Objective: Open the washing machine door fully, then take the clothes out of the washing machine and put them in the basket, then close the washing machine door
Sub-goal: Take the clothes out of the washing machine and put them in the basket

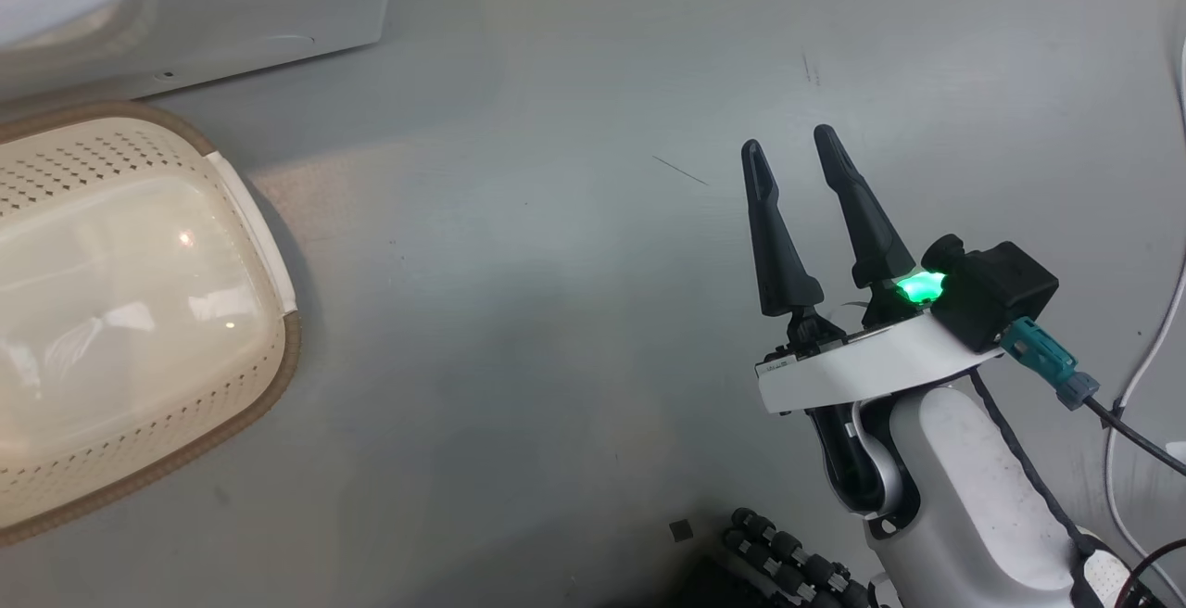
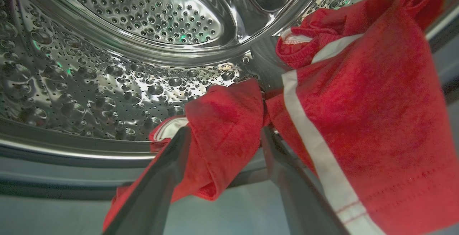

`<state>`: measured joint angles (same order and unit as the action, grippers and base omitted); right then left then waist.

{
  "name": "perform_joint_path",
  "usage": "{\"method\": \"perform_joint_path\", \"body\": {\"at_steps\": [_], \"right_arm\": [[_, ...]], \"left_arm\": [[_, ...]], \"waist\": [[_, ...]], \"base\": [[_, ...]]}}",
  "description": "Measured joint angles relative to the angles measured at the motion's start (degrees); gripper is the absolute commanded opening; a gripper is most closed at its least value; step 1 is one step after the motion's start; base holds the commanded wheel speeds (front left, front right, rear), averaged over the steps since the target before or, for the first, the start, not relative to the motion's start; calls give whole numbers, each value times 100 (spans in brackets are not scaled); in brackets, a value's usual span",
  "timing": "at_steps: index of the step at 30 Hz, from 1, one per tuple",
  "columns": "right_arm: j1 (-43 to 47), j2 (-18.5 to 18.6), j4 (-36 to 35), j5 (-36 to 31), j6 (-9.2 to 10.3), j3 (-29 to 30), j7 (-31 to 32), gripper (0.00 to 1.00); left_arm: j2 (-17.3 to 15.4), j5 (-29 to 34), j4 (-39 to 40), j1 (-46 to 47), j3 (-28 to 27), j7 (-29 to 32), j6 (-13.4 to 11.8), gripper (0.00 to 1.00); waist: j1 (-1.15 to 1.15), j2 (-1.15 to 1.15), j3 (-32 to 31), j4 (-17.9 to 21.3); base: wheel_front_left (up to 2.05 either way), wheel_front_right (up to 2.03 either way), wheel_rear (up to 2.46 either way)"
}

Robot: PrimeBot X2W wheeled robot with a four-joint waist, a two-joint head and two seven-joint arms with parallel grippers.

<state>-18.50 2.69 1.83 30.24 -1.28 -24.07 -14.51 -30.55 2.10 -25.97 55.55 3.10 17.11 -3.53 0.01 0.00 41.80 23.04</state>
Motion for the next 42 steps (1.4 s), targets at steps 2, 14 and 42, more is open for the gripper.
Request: {"method": "perform_joint_path", "body": {"at_steps": [2, 14, 42], "right_arm": [[-6, -2, -11, 2, 1, -27, 0, 100], [-42, -7, -20, 49, 88, -63, 0, 100], [-141, -8, 13, 2, 103, -13, 0, 100]], "left_arm": [[-30, 47, -118, 137, -9, 54, -23, 100], [-82, 62, -702, 649, -105, 283, -78, 100], [218, 144, -1441, 1064, 69, -158, -180, 0]], "waist": [[0, 0, 48, 25], [0, 0, 183, 111], [0, 0, 168, -4]], "base": [[0, 0, 0], [0, 0, 0], [0, 0, 0]]}}
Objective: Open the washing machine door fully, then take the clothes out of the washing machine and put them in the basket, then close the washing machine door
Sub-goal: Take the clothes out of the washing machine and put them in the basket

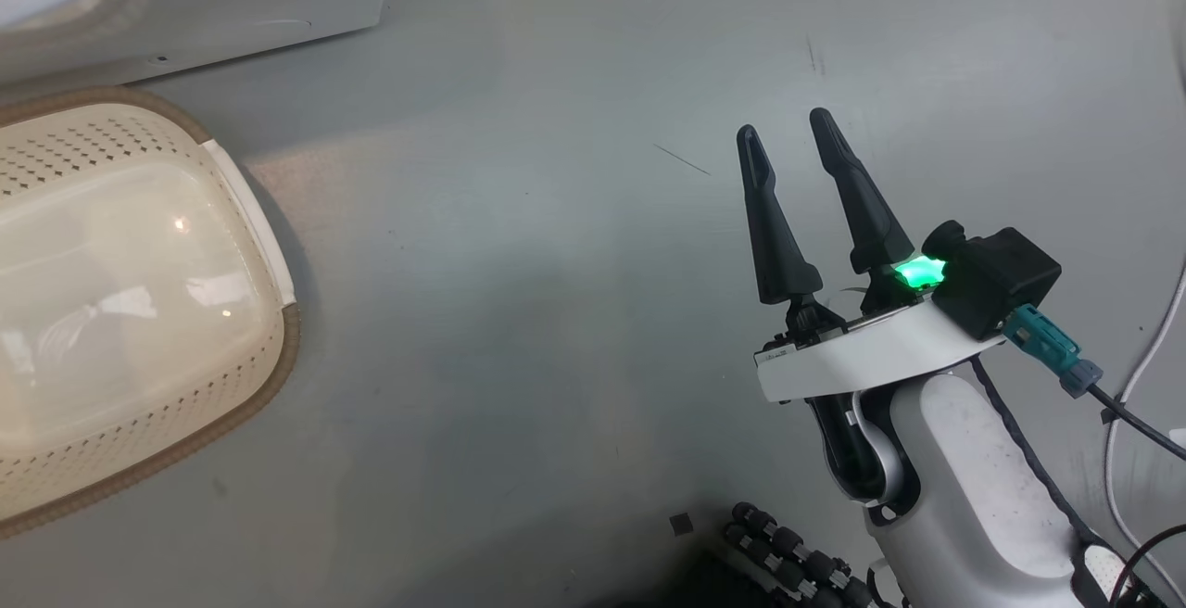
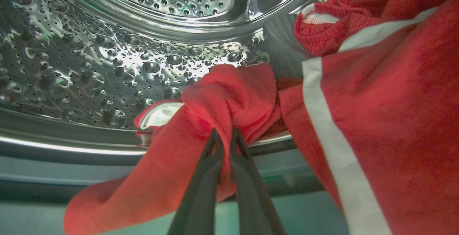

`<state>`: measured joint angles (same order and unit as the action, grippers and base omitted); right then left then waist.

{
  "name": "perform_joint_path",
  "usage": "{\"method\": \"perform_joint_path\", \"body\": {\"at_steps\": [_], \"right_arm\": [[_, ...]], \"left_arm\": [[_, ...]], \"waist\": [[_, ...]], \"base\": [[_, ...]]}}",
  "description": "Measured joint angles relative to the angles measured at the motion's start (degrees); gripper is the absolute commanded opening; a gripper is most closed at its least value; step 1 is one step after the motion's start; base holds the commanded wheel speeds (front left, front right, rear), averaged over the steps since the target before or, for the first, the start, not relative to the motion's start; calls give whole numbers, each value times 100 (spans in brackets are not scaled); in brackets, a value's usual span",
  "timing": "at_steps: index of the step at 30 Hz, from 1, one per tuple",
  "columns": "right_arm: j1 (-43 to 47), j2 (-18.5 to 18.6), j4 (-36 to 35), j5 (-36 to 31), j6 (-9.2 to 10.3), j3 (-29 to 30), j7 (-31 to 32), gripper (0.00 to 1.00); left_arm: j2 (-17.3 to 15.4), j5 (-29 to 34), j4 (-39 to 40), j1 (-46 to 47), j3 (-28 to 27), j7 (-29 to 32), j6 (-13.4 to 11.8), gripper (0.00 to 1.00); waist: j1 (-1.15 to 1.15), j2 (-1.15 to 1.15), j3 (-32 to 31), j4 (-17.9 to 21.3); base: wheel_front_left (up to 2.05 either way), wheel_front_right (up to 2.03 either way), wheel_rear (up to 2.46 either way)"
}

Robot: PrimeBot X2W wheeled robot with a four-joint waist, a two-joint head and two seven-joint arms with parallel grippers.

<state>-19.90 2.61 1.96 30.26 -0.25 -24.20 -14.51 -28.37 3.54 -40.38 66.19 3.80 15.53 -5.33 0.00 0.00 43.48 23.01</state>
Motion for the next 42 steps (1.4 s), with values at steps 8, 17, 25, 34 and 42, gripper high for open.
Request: {"method": "perform_joint_path", "body": {"at_steps": [8, 17, 25, 34, 42], "right_arm": [[-18, 0, 68, -126, 0, 124, 0, 100], [-18, 2, 226, -286, -2, 305, 0, 100], [35, 4, 424, -498, -18, 479, 0, 100], [316, 5, 633, -639, -74, 628, 0, 100], [576, 9, 761, -725, -147, 697, 0, 100]], "left_arm": [[229, -2, -220, -10, 40, -396, -43, 0], [658, -171, -612, -337, 31, -943, -44, 0], [1067, -425, -855, -778, 42, -1597, -42, 0], [1332, -689, -1117, -1359, -19, -2231, 113, 0], [1501, -856, -1265, -1795, -21, -2674, 321, 0]], "waist": [[0, 0, -228, -99], [0, 0, -615, -284], [0, 0, -1071, -510], [0, 0, -1666, -819], [0, 0, -2181, -1104]], "base": [[0, 0, 0], [0, 0, 0], [0, 0, 0], [0, 0, 0], [0, 0, 0]]}}
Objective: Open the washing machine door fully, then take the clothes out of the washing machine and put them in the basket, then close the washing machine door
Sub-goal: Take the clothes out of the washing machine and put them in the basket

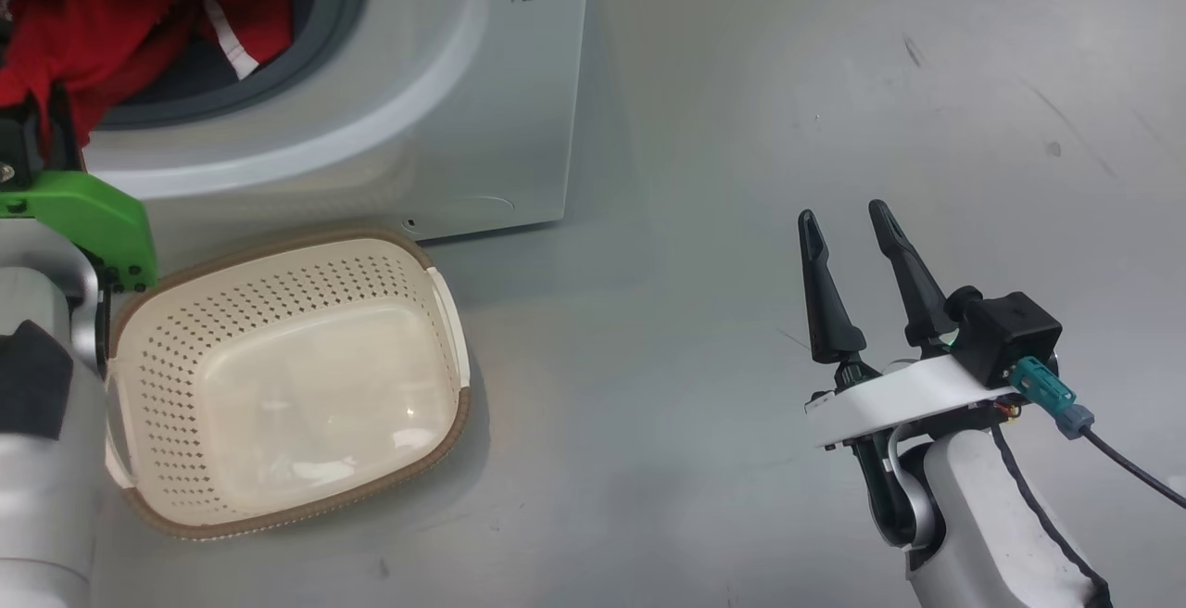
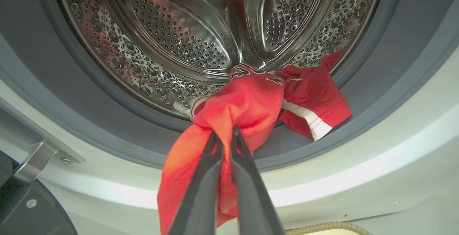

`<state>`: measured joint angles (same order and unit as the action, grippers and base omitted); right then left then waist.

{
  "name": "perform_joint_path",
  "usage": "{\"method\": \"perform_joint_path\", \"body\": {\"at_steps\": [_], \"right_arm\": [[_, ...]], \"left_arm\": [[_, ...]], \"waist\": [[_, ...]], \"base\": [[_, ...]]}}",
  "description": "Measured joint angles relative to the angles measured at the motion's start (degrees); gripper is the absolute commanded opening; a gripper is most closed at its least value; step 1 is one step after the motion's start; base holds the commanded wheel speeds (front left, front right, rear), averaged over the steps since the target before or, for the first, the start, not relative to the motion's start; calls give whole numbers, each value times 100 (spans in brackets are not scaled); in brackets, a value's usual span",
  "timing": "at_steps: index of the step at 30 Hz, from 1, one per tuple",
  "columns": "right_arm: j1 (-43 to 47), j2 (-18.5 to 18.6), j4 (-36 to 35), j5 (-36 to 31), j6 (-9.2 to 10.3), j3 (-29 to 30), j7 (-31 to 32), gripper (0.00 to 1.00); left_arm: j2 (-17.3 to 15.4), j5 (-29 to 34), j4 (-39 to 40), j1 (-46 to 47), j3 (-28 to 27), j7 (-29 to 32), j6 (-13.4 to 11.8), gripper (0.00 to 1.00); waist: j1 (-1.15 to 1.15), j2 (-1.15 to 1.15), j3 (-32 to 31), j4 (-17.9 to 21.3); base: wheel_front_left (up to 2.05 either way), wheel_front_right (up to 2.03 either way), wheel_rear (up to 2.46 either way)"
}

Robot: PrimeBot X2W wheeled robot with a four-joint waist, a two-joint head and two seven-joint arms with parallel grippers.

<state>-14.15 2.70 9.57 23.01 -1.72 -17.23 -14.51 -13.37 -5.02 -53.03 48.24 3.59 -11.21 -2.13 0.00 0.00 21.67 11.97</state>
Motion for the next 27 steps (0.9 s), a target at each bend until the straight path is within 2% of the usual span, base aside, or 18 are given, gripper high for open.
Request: {"method": "perform_joint_path", "body": {"at_steps": [10, 27], "right_arm": [[218, 1, 25, -45, -66, 67, 0, 100], [461, 3, 33, -48, -76, 174, 0, 100]], "left_arm": [[123, -70, 62, -419, 29, -204, 190, 0], [472, -263, 903, -948, 22, -307, 300, 0]], "waist": [[0, 0, -541, -280], [0, 0, -1032, -525]], "base": [[0, 0, 0], [0, 0, 0]]}}
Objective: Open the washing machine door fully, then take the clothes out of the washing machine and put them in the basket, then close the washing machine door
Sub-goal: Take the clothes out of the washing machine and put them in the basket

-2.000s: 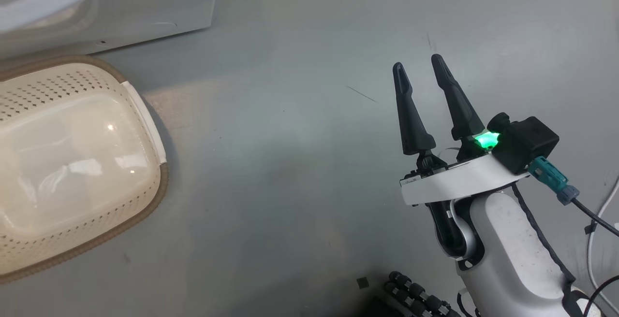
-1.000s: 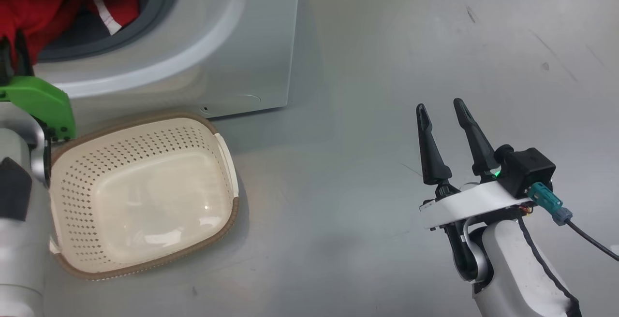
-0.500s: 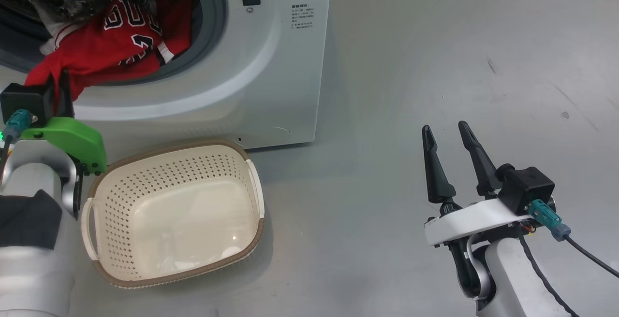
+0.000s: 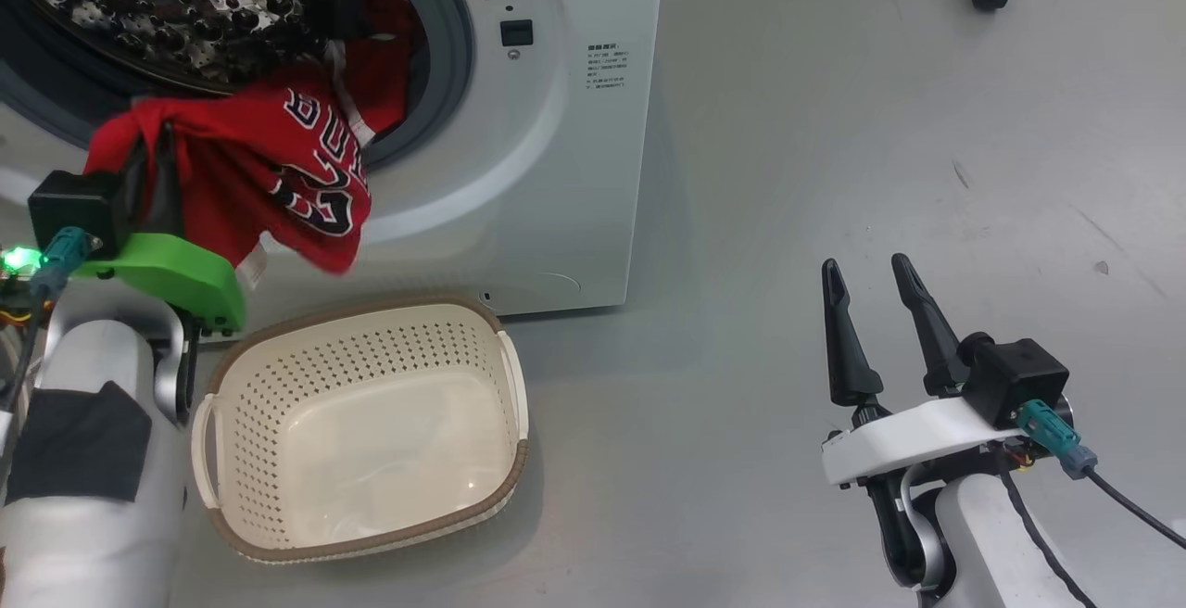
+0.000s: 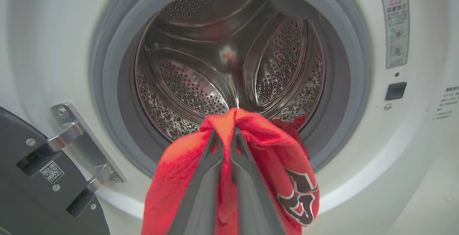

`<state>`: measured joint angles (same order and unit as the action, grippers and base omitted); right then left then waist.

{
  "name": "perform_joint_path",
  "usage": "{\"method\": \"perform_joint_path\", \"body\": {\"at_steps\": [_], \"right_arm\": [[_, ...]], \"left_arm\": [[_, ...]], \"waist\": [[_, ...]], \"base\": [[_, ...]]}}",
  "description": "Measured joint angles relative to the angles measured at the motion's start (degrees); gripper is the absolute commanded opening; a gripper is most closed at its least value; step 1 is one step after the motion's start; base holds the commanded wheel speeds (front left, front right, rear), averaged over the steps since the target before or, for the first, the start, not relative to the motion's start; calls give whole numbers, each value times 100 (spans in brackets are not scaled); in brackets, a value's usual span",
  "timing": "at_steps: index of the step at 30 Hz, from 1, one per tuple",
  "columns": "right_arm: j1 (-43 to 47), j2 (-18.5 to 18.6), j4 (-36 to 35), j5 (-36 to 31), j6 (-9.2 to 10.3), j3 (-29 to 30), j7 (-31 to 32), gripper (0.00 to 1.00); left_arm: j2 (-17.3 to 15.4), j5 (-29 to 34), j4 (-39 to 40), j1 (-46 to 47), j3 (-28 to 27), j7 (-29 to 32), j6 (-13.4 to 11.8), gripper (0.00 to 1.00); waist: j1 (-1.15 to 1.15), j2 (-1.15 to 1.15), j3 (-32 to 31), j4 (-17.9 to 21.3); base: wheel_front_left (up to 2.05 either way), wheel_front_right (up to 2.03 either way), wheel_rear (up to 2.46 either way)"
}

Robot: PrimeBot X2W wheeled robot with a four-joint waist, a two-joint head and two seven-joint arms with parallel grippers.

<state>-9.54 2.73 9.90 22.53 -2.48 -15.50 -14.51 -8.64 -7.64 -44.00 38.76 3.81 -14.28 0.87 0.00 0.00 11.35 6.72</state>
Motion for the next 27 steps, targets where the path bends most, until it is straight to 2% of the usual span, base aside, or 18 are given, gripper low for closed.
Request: {"method": "perform_joint_path", "body": {"at_steps": [9, 14, 27], "right_arm": [[66, 0, -21, -49, -42, 1, 0, 100], [72, 0, -24, -49, -43, 1, 0, 100], [81, -1, -84, -49, -48, -43, 0, 100]], "left_arm": [[49, -41, 1288, -119, -154, -16, 0, 0], [67, -41, 1737, -208, -192, -16, -1, 0], [79, -40, 2012, -747, -180, -18, -2, 0]], "waist": [[0, 0, -46, -38], [0, 0, -40, -42], [0, 0, 40, 6]], "base": [[0, 0, 0], [0, 0, 0], [0, 0, 0]]}}
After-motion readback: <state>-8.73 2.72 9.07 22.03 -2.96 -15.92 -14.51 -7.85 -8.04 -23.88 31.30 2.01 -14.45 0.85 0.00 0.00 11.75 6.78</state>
